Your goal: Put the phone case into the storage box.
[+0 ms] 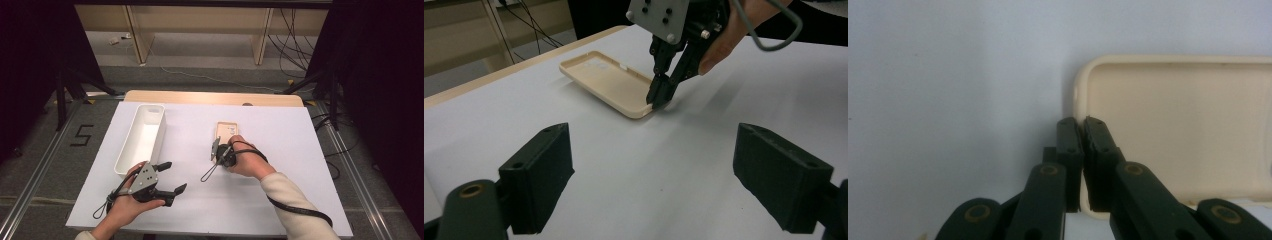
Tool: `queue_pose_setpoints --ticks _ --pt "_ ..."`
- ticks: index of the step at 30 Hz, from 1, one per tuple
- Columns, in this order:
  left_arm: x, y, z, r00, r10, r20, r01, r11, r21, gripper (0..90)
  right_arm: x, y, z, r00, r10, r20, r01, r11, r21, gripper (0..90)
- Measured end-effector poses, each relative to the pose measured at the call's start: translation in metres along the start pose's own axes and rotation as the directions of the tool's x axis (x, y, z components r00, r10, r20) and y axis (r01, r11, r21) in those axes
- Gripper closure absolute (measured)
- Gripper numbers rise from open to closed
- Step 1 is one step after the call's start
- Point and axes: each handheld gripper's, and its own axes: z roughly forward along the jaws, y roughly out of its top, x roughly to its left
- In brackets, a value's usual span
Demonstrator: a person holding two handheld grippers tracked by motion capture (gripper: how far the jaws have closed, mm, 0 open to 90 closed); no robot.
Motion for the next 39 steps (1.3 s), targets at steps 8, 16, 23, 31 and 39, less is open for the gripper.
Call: queue_pose_setpoints --ticks 8,16,23,31,39 --pt "0.0 0.0 0.0 1.0 0.001 -0.002 -0.001 1.0 -0.001 15.6 -0.001 -0.002 -0.018 0.9999 0.011 0.013 -0.01 0.997 -0.07 87.5" --pt "0.0 0.0 0.0 1.0 -0.005 -0.001 0.005 1.0 -0.003 15.6 0.003 -0.008 -0.028 0.9997 0.019 0.017 -0.016 0.988 -0.151 87.5" --pt "0.0 0.0 0.0 1.0 -0.006 -0.002 0.006 1.0 -0.003 15.6 0.006 -0.012 -0.032 0.9996 0.016 0.024 -0.011 0.982 -0.19 87.5" --pt "0.0 0.0 0.0 1.0 -0.007 -0.001 0.007 1.0 -0.002 15.6 0.011 -0.014 -0.035 0.9997 0.024 0.009 -0.021 0.966 -0.256 87.5" --pt "0.0 0.0 0.0 1.0 -0.009 -0.002 0.009 1.0 -0.004 15.6 0.015 -0.015 -0.04 0.9997 0.024 -0.004 -0.024 0.952 -0.305 87.5"
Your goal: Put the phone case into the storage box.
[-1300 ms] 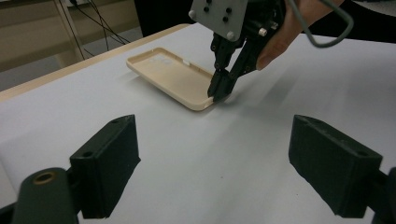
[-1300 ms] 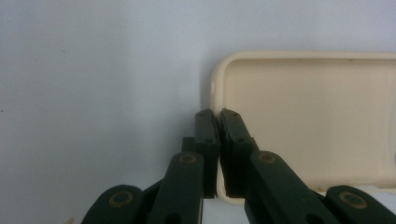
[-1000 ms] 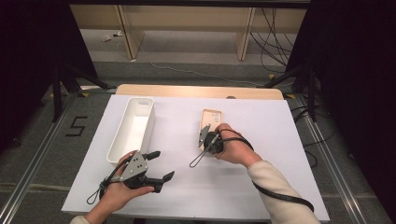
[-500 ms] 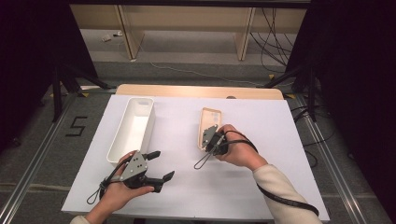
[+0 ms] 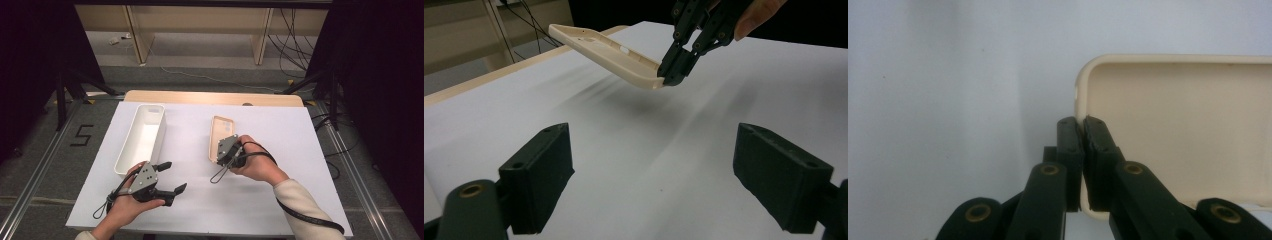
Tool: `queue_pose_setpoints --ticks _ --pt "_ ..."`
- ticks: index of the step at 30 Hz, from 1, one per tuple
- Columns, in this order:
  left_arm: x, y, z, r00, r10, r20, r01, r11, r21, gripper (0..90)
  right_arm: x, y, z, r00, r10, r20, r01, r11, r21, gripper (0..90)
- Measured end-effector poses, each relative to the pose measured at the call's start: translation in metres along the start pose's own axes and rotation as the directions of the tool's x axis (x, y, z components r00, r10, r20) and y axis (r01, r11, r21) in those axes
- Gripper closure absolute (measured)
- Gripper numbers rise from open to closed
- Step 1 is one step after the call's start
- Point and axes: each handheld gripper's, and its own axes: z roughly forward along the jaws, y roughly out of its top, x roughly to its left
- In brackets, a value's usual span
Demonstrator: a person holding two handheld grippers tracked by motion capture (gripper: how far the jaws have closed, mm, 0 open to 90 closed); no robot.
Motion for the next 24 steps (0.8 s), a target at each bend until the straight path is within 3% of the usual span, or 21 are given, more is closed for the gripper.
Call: queue_pose_setpoints --ticks 24 --pt "0.0 0.0 0.0 1.0 0.004 -0.002 -0.004 1.0 0.006 15.6 0.009 0.002 -0.013 0.9997 -0.01 -0.021 0.007 0.992 -0.124 87.6"
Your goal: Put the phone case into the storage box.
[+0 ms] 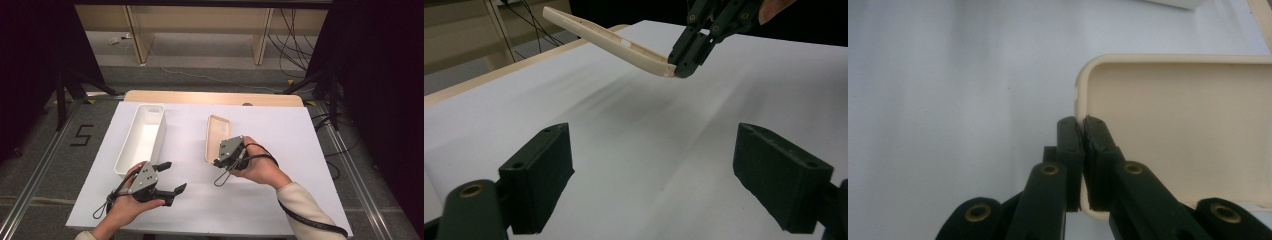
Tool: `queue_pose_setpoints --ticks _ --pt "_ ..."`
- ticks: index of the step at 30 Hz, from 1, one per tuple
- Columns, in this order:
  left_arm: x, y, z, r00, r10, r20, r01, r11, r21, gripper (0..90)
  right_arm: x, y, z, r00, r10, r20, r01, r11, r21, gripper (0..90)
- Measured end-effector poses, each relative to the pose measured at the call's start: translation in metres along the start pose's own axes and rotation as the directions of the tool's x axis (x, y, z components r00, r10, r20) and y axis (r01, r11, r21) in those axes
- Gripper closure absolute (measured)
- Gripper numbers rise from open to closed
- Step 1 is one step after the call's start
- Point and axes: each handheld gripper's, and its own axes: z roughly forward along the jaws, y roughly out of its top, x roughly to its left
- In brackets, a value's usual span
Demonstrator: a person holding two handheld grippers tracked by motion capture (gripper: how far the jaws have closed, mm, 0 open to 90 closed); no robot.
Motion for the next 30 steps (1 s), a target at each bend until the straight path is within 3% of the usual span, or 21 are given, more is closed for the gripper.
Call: queue_pose_setpoints --ticks 5,8,14,20,24,30 --pt "0.0 0.0 0.0 1.0 0.002 -0.003 -0.002 1.0 0.001 15.6 0.003 0.001 -0.001 0.9999 -0.003 -0.012 0.003 1.0 -0.014 87.5" --pt "0.0 0.001 0.0 0.9998 -0.021 0.003 0.021 0.9998 -0.005 15.6 0.004 0.003 -0.002 0.9999 -0.009 -0.015 0.009 1.0 -0.028 87.5" --pt "0.002 0.005 -0.001 0.999 -0.036 -0.028 0.035 0.9991 -0.022 15.6 0.008 0.005 -0.004 0.9997 -0.015 -0.021 0.014 0.999 -0.046 87.6" --pt "0.005 0.018 0.003 0.997 -0.052 -0.057 0.051 0.9984 -0.023 15.9 0.012 0.008 -0.004 0.9991 -0.028 -0.03 0.026 0.998 -0.063 87.6" --pt "0.008 0.031 0.007 0.9945 -0.087 -0.059 0.086 0.9961 -0.022 16.2 0.015 0.01 -0.003 0.9987 -0.037 -0.035 0.034 0.997 -0.066 87.6" --pt "0.014 0.047 0.016 0.9935 -0.08 -0.081 0.081 0.9967 0.005 16.6 0.019 0.013 -0.003 0.9979 -0.051 -0.038 0.049 0.996 -0.071 87.6"
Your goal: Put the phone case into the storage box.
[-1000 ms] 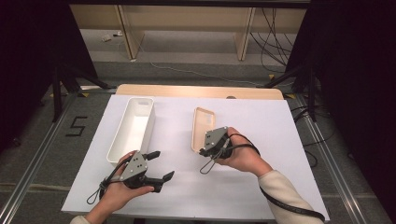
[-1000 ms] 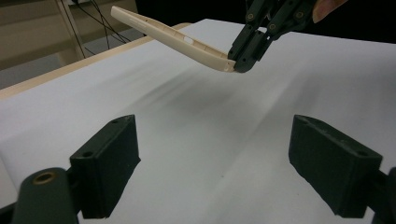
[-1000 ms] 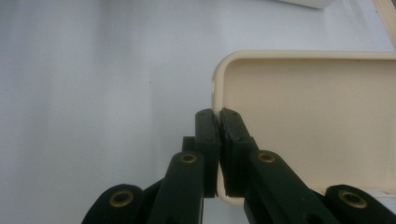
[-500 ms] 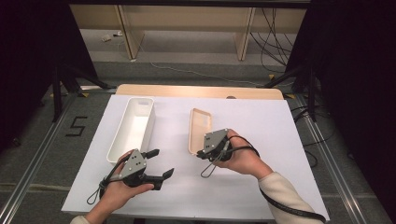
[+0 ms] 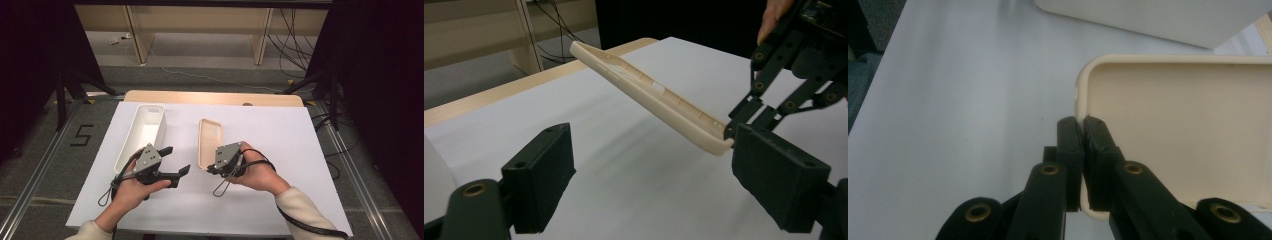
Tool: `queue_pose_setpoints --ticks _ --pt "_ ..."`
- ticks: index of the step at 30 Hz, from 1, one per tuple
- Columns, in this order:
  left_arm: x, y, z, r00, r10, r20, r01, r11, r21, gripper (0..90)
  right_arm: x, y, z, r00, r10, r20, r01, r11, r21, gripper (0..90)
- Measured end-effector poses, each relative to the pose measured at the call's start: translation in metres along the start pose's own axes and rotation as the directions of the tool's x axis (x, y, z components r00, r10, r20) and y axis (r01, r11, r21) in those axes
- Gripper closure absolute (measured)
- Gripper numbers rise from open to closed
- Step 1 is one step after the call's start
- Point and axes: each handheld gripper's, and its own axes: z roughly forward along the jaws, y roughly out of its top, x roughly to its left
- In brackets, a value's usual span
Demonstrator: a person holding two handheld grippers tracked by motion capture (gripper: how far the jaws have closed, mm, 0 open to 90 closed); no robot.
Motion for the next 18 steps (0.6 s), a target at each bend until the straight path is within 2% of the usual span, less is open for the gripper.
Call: queue_pose_setpoints --ticks 5,11,18 --pt "0.005 0.01 0.011 0.9999 -0.007 -0.013 0.007 0.9997 0.024 17.1 0.003 0.001 0.001 1.0 -0.005 -0.003 0.005 1.0 -0.001 87.6" --pt "0.01 0.02 0.022 0.9989 -0.039 -0.024 0.04 0.9981 0.046 18.7 0.004 0.003 0.003 0.9999 -0.012 -0.005 0.012 1.0 -0.003 87.6" --pt "0.012 0.027 0.037 0.9986 -0.037 -0.037 0.04 0.9967 0.071 19.4 0.005 0.004 0.006 0.9997 -0.021 -0.01 0.021 1.0 0.0 87.6"
